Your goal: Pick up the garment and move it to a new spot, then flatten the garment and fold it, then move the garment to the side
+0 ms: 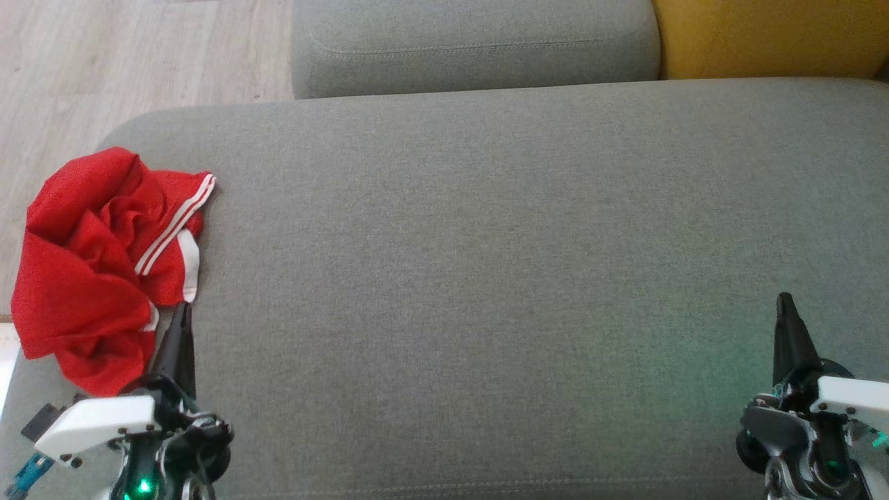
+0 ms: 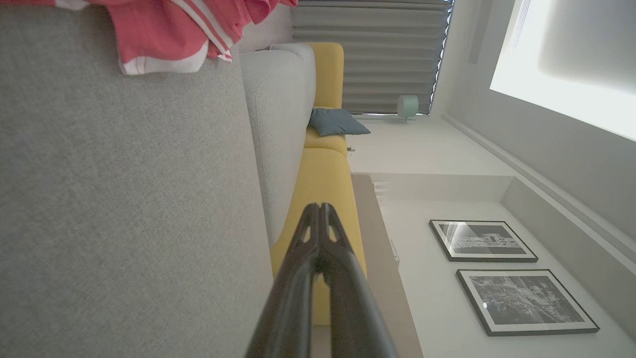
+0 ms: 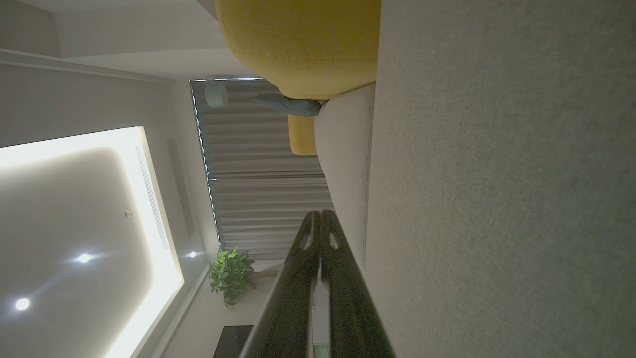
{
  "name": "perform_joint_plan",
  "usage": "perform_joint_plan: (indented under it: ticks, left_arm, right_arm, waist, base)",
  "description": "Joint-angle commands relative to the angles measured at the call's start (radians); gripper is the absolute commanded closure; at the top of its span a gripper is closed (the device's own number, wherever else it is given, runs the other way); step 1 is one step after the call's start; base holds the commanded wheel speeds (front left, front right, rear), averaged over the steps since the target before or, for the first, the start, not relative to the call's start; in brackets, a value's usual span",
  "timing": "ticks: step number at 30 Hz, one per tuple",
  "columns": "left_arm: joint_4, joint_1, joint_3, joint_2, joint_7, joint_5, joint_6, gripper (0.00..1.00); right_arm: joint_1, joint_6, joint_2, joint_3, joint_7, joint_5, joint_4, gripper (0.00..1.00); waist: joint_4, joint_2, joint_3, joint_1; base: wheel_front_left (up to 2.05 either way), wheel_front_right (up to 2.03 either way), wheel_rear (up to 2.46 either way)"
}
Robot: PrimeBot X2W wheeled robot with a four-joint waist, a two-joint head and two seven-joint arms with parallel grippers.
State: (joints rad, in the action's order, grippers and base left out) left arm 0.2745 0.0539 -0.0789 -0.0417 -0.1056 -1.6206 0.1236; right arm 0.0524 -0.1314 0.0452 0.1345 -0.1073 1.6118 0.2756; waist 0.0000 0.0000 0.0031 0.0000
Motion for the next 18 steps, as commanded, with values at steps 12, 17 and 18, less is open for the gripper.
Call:
perform_joint_plan:
  ticks: [12, 17, 18]
  left_arm:
    - [-0.03, 0.054, -0.034, -0.008, -0.007, 0.012, 0.007, 1.0]
    - [-0.03, 0.054, -0.034, -0.008, -0.007, 0.012, 0.007, 1.0]
    - [-0.03, 0.054, -0.034, -0.008, -0.007, 0.012, 0.007, 1.0]
  right_arm:
    - [0.055, 0.001, 0.005, -0.021, -0.006, -0.003, -0.031, 1.0]
    - [0.055, 0.001, 0.005, -0.021, -0.006, -0.003, -0.031, 1.0]
    - [0.055, 0.001, 0.005, -0.021, -0.006, -0.003, -0.031, 1.0]
  waist:
    - [0.0, 0.0, 0.0, 0.0]
    - [0.0, 0.0, 0.0, 0.0]
    - [0.0, 0.0, 0.0, 0.0]
  base:
    - [0.0, 0.0, 0.0]
    - [0.0, 0.0, 0.0]
    - [0.0, 0.0, 0.0]
